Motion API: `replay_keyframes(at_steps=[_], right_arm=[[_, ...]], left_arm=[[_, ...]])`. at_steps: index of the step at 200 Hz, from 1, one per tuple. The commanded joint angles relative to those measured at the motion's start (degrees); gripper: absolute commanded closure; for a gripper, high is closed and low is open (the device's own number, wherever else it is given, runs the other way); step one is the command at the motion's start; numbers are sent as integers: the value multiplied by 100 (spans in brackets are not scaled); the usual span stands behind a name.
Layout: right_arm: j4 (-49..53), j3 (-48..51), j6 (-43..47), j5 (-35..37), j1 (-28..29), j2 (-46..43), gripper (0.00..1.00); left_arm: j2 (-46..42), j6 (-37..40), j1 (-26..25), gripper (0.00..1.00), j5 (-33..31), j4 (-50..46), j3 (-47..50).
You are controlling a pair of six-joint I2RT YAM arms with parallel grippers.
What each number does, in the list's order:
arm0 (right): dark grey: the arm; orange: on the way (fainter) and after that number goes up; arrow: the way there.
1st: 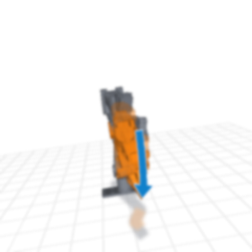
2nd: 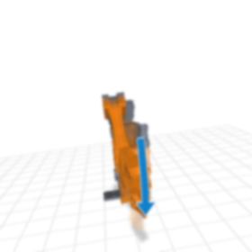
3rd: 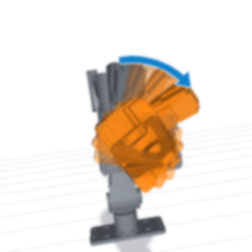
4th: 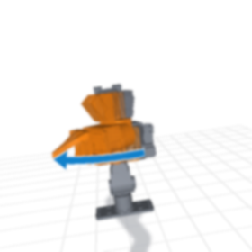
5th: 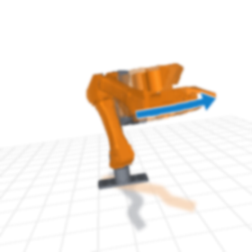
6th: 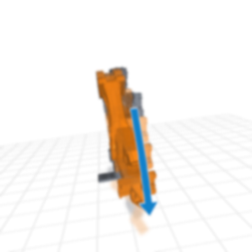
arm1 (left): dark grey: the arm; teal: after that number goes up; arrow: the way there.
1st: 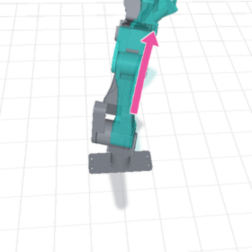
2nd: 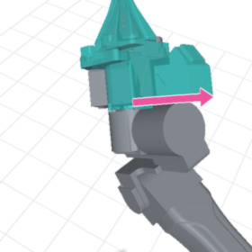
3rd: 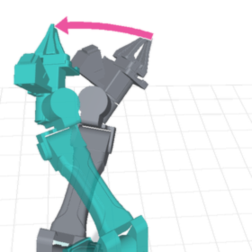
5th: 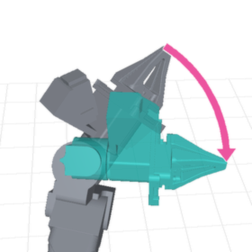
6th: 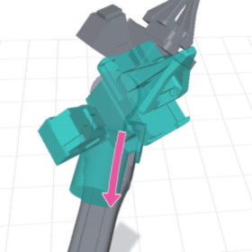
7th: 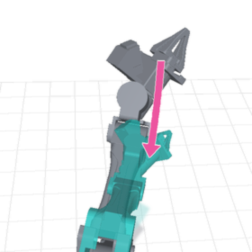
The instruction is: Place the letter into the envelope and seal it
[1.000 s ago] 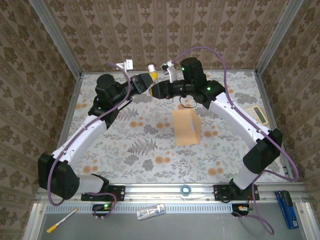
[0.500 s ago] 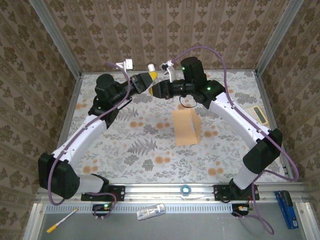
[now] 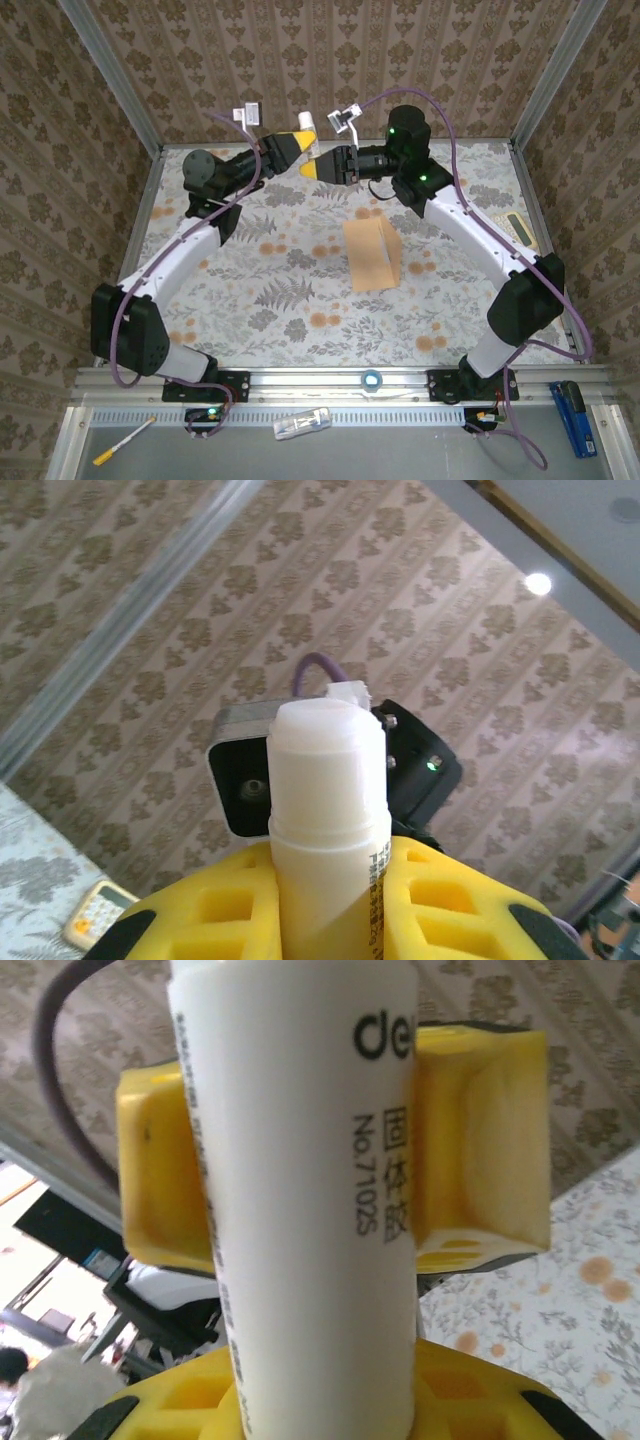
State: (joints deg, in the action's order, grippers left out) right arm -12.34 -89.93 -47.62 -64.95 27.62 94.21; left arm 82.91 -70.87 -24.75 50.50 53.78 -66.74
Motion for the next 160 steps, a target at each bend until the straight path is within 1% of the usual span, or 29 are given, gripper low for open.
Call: replay_keyframes(at_steps=[1, 23, 49, 72, 94, 105, 117, 121, 139, 160], right_arm=[[-918, -319, -464, -483, -3, -61, 83], [-895, -371, -455, -585, -2, -35, 83], [-668, -401, -333, -632, -12, 2, 83], [245, -480, 324, -499, -11, -51, 81], [1458, -621, 1134, -257, -32, -106, 78], [1826, -622, 1394, -155, -67, -144, 75], [2067, -537, 1523, -9, -143, -222, 68], [2139, -499, 1559, 33, -173, -242, 66], [2465, -316, 1781, 159, -344, -420, 55], [2635, -8, 1886, 314, -583, -704, 46]], left_arm=[[234, -433, -232, 100, 931, 783, -115], [379, -699, -323, 100, 1058, 1168, -198], [448, -832, -346, 100, 1104, 1312, -259], [437, -812, -329, 100, 1052, 1302, -246], [401, -778, -268, 100, 986, 1219, -212], [368, -735, -211, 100, 905, 1148, -176], [317, -678, -172, 100, 797, 1031, -121], [298, -654, -5, 100, 753, 971, -90], [183, -554, 204, 100, 489, 786, 64], [9, -341, 410, 100, 164, 510, 248]])
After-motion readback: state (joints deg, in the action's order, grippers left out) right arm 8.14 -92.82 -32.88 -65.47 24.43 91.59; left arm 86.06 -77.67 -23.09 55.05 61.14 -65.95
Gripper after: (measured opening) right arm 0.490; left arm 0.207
